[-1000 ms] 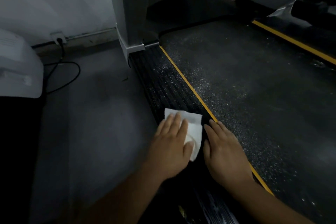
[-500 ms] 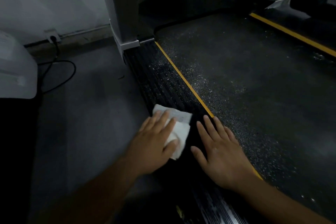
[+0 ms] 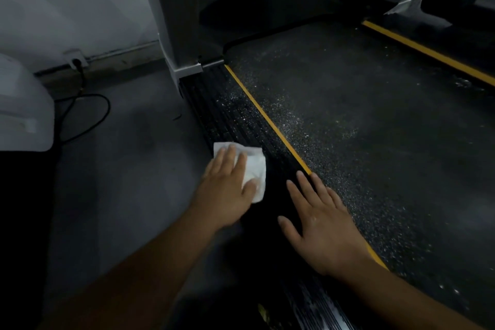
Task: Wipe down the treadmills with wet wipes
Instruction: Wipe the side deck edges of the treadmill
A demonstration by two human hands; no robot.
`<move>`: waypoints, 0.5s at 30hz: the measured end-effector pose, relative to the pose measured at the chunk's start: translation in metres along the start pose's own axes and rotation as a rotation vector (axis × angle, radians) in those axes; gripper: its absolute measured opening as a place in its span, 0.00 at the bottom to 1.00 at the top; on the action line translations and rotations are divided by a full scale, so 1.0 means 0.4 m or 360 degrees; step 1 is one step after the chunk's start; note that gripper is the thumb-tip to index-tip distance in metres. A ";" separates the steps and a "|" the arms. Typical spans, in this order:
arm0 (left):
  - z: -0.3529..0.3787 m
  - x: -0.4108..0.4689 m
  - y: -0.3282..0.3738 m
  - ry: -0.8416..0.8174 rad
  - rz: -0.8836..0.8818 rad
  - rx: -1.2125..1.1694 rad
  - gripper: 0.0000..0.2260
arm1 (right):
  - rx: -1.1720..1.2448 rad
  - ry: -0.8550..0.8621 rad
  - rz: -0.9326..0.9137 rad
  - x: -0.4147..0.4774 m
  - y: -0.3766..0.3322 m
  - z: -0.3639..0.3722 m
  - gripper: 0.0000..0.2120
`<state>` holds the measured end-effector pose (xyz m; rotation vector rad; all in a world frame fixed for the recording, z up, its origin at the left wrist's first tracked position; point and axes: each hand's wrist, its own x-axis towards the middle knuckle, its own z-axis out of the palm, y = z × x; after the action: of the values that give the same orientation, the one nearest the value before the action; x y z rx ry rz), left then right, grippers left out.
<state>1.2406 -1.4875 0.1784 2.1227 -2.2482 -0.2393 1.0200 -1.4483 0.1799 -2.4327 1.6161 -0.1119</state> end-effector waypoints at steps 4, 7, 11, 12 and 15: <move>0.014 -0.038 0.078 0.0087 0.0242 -0.0017 0.35 | 0.0045 0.0014 -0.0006 -0.001 0.002 0.001 0.41; 0.025 -0.090 0.027 0.0020 0.0489 0.0037 0.35 | 0.0055 0.0007 -0.0004 -0.002 0.002 0.000 0.42; 0.000 0.007 0.005 -0.0037 0.0093 0.0064 0.39 | 0.0123 0.0077 0.0000 0.001 0.003 0.006 0.42; -0.005 0.012 0.035 -0.0055 0.0022 0.0058 0.38 | 0.0186 0.0132 -0.0009 0.001 0.003 0.010 0.41; 0.006 -0.012 0.124 -0.0156 0.0107 -0.0075 0.36 | 0.0369 0.0395 -0.0067 -0.005 0.007 0.024 0.36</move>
<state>1.1914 -1.4798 0.1834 2.0512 -2.3370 -0.3972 1.0184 -1.4463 0.1702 -2.3460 1.5455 -0.5952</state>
